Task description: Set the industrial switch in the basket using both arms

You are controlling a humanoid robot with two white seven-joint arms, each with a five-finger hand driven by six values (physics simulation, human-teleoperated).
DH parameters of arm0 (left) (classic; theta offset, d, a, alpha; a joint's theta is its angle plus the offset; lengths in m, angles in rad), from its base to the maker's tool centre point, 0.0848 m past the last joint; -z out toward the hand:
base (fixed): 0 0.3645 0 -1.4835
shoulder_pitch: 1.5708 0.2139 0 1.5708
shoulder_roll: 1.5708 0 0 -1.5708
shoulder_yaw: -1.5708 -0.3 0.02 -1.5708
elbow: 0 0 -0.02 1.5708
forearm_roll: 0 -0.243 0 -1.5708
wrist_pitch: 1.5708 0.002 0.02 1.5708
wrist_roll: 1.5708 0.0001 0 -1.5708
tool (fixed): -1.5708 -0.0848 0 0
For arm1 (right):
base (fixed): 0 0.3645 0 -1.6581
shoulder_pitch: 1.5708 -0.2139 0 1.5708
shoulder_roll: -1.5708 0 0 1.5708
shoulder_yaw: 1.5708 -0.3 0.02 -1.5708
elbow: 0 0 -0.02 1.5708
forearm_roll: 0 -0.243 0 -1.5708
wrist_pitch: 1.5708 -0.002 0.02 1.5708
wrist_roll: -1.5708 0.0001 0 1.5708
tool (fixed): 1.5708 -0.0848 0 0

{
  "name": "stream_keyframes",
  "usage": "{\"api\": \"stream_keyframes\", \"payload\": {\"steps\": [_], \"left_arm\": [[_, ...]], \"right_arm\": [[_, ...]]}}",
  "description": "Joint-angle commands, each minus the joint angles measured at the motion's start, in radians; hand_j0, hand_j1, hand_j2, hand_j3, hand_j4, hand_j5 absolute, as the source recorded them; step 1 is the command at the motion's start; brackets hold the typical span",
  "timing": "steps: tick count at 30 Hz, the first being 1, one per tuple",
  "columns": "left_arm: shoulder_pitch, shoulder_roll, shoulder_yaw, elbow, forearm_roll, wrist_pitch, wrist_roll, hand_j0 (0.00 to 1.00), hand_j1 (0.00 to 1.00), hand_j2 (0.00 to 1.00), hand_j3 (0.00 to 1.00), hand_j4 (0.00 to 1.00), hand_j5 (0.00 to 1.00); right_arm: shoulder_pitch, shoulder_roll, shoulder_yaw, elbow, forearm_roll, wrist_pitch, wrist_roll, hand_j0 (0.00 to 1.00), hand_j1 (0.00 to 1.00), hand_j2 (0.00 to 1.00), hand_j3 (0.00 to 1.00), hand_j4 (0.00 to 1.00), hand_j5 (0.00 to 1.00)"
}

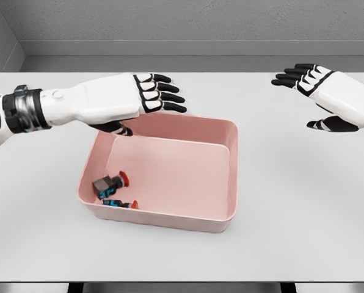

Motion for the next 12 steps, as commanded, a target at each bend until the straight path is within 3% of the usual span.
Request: {"api": "stream_keyframes", "payload": {"steps": [1,4,8,12], "left_arm": [[0.002,0.069,0.014,0.047,0.064,0.001,0.001,1.0,1.0,1.0,1.0,1.0,1.0],[0.017,0.174,0.023,0.13,0.152,0.001,-0.001,1.0,1.0,1.0,1.0,1.0,1.0],[0.113,0.234,0.101,0.175,0.148,0.001,-0.005,1.0,1.0,1.0,1.0,1.0,1.0],[0.118,0.243,0.129,0.21,0.142,0.001,-0.008,1.0,1.0,1.0,1.0,1.0,1.0]], "right_arm": [[0.002,-0.002,0.0,0.0,-0.006,0.003,-0.001,1.0,1.0,1.0,1.0,1.0,1.0],[0.002,0.0,0.0,0.0,-0.008,0.003,-0.001,1.0,1.0,1.0,1.0,1.0,1.0],[0.002,-0.002,0.0,0.0,-0.006,0.003,-0.001,1.0,1.0,1.0,1.0,1.0,1.0],[0.003,-0.002,0.0,-0.002,-0.008,0.003,-0.001,1.0,1.0,1.0,1.0,1.0,1.0]]}}
